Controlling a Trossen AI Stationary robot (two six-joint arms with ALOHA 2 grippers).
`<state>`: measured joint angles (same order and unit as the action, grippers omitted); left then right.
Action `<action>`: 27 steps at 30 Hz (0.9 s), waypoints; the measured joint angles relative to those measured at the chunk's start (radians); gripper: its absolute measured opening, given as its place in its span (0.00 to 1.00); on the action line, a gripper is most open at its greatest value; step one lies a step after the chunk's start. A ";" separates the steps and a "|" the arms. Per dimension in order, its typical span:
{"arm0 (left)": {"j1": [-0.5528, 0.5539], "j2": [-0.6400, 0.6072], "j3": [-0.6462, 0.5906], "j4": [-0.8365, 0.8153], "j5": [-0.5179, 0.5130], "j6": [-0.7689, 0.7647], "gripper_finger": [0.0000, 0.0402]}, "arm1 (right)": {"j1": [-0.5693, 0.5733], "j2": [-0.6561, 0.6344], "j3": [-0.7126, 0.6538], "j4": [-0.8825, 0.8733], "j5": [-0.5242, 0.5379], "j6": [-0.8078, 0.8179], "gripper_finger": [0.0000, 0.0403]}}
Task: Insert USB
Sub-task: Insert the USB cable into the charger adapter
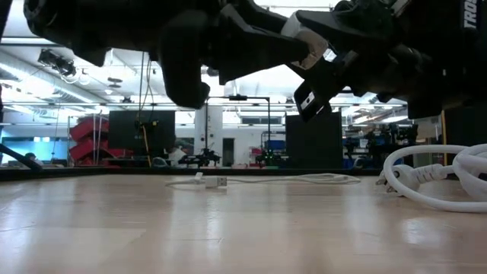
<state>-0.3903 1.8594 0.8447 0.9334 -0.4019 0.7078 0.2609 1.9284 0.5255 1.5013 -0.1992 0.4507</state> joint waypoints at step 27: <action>0.064 -0.229 0.002 -0.473 -0.203 -0.849 0.66 | 0.160 -0.011 0.141 -0.437 1.052 -0.599 0.28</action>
<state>-0.3262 1.6305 0.8463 0.4602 -0.6045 -0.1416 0.4207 1.9179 0.6662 1.0643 0.8532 -0.1482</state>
